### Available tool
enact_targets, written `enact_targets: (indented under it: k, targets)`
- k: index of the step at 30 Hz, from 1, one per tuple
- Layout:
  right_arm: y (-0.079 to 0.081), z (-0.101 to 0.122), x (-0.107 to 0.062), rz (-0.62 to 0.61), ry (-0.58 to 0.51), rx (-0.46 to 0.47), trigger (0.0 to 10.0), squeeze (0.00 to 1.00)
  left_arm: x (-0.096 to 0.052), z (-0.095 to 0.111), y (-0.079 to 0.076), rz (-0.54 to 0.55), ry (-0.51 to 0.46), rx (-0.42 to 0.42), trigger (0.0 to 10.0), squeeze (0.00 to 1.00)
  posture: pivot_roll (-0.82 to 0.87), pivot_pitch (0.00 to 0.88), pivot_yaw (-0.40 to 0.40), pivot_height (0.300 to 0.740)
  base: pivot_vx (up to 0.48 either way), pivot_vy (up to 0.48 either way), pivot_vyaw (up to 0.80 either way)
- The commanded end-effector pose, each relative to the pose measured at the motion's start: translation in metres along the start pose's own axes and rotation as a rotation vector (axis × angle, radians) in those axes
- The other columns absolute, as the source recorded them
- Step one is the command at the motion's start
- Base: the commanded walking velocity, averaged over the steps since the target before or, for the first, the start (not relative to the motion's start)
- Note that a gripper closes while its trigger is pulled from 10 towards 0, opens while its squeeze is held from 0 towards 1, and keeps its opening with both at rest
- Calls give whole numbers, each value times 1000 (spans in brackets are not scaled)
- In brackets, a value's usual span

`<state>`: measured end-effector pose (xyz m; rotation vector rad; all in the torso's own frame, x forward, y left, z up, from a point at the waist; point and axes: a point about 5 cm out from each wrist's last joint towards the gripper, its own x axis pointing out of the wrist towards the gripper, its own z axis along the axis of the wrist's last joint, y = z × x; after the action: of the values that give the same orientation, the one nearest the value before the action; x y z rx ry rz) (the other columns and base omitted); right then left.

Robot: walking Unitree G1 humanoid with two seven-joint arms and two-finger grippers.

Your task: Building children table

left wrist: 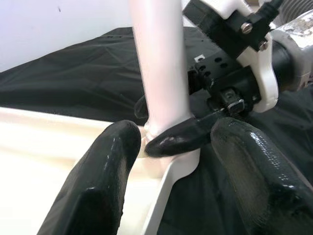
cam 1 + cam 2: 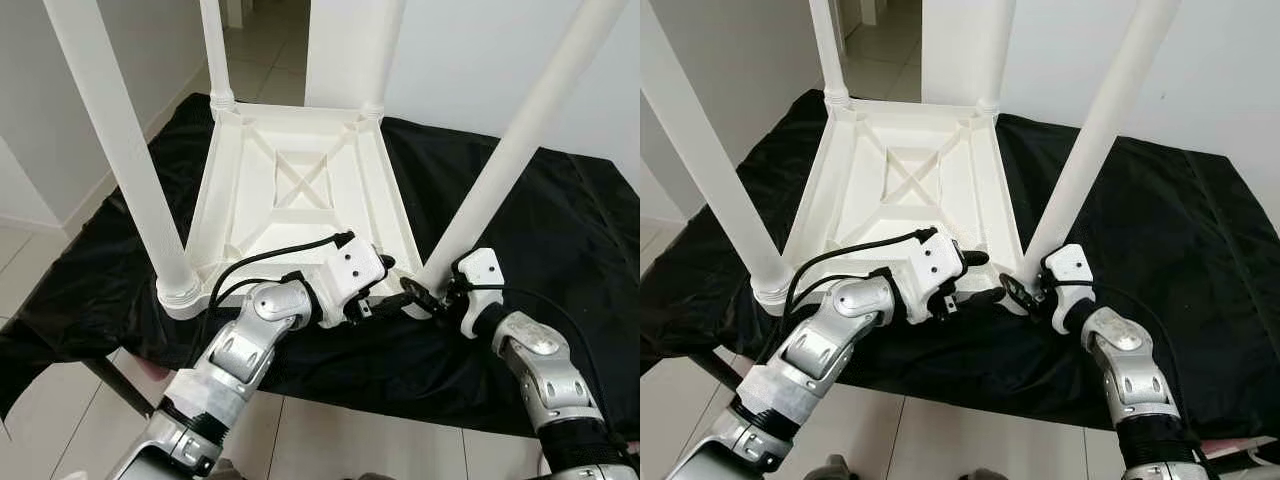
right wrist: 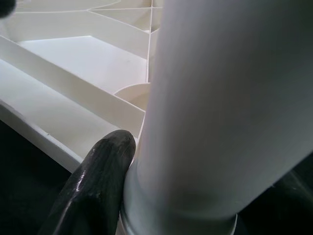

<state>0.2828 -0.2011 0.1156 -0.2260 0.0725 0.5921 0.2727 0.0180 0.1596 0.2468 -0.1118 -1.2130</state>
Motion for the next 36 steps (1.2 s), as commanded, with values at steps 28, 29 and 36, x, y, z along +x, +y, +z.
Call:
enact_targets:
  k: [28, 29, 36]
  targets:
    - [48, -2, 2, -465, -28, 170, 10000, 0, -2, -6, -7, -56, 21, -27, 10000, 0, 20, 7, -46, 740, 0, 0, 0]
    - [54, -2, 4, -568, -31, 227, 10000, 0, -3, -5, -5, -49, 20, -28, 10000, 0, 16, 6, -40, 740, 0, 0, 0]
    - [61, 3, 3, -755, -45, 268, 10000, 0, -2, -3, -1, -38, 17, -24, 10000, 0, 9, 0, -25, 740, 0, 0, 0]
